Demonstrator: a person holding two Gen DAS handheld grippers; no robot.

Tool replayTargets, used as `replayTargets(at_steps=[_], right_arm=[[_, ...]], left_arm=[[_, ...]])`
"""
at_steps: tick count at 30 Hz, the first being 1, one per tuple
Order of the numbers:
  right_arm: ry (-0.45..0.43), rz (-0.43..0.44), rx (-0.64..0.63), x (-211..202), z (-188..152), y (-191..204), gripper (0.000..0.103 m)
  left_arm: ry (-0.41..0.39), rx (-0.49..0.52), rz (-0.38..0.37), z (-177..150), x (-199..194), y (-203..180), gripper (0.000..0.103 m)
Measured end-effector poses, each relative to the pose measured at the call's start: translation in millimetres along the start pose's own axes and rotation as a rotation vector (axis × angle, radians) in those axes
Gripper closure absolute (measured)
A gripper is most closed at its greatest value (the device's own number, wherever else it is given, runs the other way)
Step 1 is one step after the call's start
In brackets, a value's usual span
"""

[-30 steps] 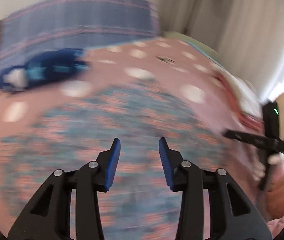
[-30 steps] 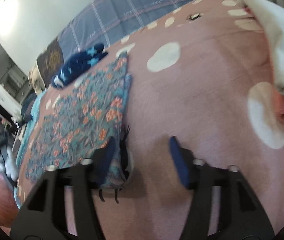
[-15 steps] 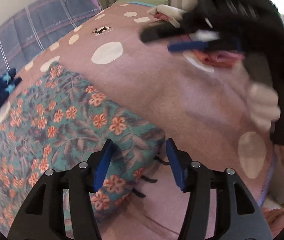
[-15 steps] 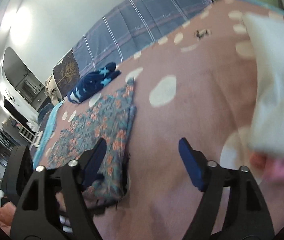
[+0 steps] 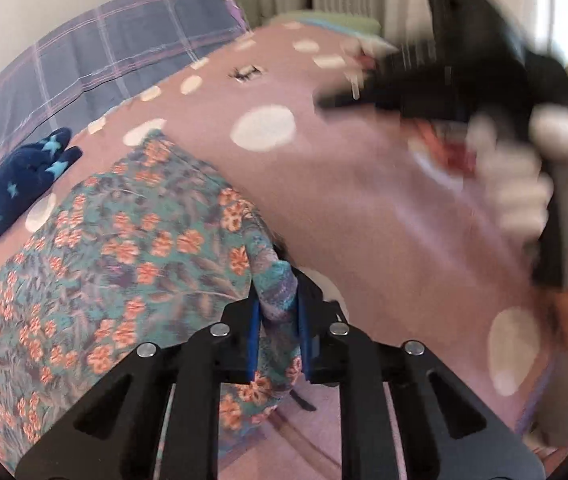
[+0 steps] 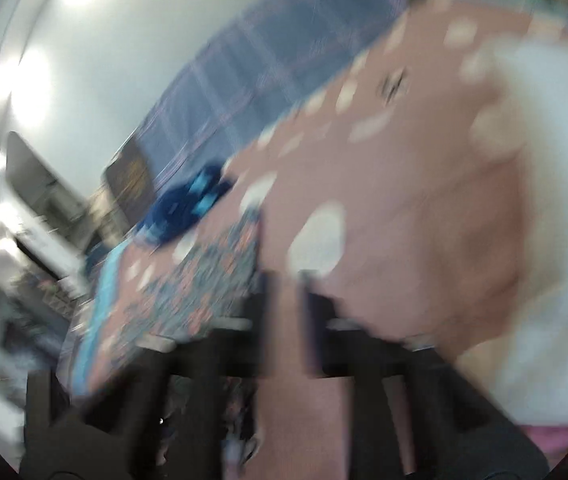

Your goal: Fold small clothes

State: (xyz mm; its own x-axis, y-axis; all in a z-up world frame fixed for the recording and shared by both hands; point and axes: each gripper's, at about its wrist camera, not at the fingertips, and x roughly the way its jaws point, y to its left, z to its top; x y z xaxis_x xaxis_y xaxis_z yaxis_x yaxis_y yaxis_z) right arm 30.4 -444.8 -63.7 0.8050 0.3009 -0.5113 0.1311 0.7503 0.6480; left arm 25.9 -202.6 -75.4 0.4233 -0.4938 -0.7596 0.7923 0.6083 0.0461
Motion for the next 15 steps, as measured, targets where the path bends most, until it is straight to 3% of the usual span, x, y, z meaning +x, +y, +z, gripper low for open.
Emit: replayTargets(at_steps=[5,7,8,15], right_arm=[[0.157,0.020,-0.091,33,-11,14,0.095],[0.206,0.065,-0.064,43,-12,15,0.075],[0.228,0.080,-0.062,50,-12,20,0.072],[0.348,0.006,-0.033,98,0,23,0.070]], left_arm=[[-0.001,-0.067,0.001,-3,-9,18,0.087],[0.000,-0.092,-0.010,-4,-8,22,0.087],[-0.001,-0.095,-0.011,-4,-7,22,0.087],[-0.005,-0.096,-0.018,-5,-8,20,0.087]])
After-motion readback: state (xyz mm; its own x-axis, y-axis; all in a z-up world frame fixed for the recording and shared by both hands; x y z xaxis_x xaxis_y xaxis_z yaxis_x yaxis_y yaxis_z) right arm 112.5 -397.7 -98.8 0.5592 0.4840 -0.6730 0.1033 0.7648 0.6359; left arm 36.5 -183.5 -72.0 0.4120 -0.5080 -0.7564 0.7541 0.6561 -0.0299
